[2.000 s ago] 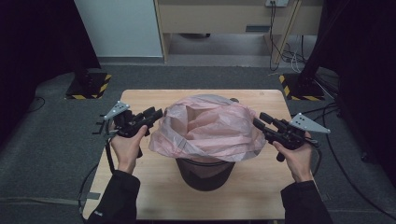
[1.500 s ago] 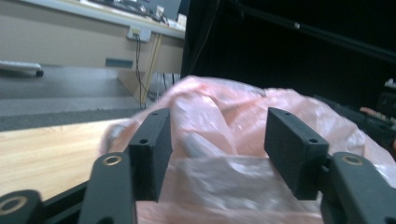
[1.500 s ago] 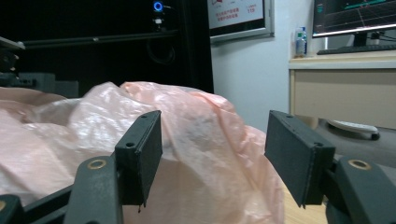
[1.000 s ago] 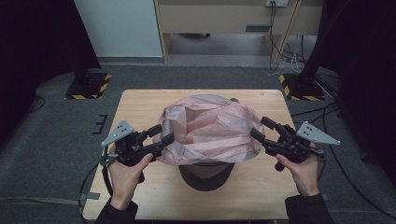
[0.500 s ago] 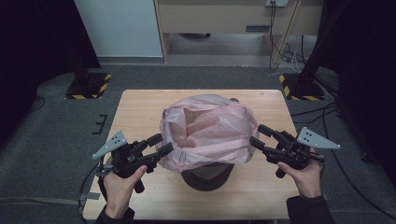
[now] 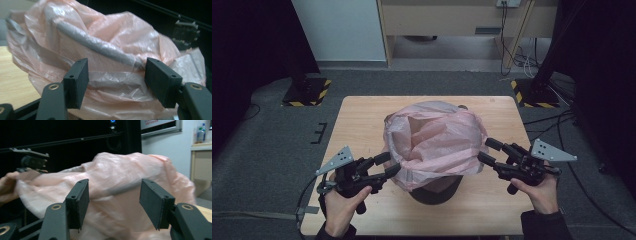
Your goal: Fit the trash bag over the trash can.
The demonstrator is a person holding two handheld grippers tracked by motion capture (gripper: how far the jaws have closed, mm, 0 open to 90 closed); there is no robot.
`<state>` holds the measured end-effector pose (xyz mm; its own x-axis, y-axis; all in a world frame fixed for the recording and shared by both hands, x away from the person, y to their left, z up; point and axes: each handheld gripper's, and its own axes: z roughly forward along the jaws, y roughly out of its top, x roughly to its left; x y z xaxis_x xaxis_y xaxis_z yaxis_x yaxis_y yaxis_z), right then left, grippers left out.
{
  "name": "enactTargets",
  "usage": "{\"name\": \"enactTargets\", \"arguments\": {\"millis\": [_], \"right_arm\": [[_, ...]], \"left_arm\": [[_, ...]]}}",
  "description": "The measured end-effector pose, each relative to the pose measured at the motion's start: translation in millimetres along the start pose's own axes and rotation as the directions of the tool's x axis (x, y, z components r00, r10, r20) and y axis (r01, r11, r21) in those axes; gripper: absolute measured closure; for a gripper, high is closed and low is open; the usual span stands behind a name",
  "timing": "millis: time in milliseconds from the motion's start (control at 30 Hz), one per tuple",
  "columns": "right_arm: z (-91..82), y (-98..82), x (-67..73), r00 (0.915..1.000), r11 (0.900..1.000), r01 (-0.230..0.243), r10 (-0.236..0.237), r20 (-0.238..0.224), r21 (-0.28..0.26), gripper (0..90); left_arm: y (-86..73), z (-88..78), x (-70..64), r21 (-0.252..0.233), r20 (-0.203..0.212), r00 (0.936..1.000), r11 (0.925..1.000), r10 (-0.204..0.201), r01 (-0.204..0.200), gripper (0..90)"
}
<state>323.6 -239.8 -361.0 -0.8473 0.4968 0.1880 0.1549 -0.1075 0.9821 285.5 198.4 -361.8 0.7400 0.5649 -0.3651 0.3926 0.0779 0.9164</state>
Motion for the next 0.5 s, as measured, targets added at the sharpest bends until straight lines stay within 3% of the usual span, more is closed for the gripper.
{"name": "enactTargets", "arguments": {"millis": [200, 333, 500], "right_arm": [[5.0, 0.9, 10.5, 0.9988, 1.000, -0.009, 0.010, -0.048, 0.015, 37.1], [5.5, -1.6, 10.6, 0.9993, 0.999, 0.006, -0.005, -0.038, 0.039, 38.2], [3.5, -6.9, 9.3, 0.9992, 0.999, 0.013, -0.012, -0.037, 0.043, 51.4]], "left_arm": [[-2.4, 1.6, -3.8, 0.005, -0.003, 0.9998, 0.9998, 0.021, -0.021, 35.6], [-4.2, 2.8, -5.6, 0.004, -0.001, 0.9997, 0.9996, 0.026, -0.026, 35.4], [-6.3, 5.3, -7.7, 0.018, 0.003, 0.9994, 0.9992, 0.035, -0.035, 35.3]]}}
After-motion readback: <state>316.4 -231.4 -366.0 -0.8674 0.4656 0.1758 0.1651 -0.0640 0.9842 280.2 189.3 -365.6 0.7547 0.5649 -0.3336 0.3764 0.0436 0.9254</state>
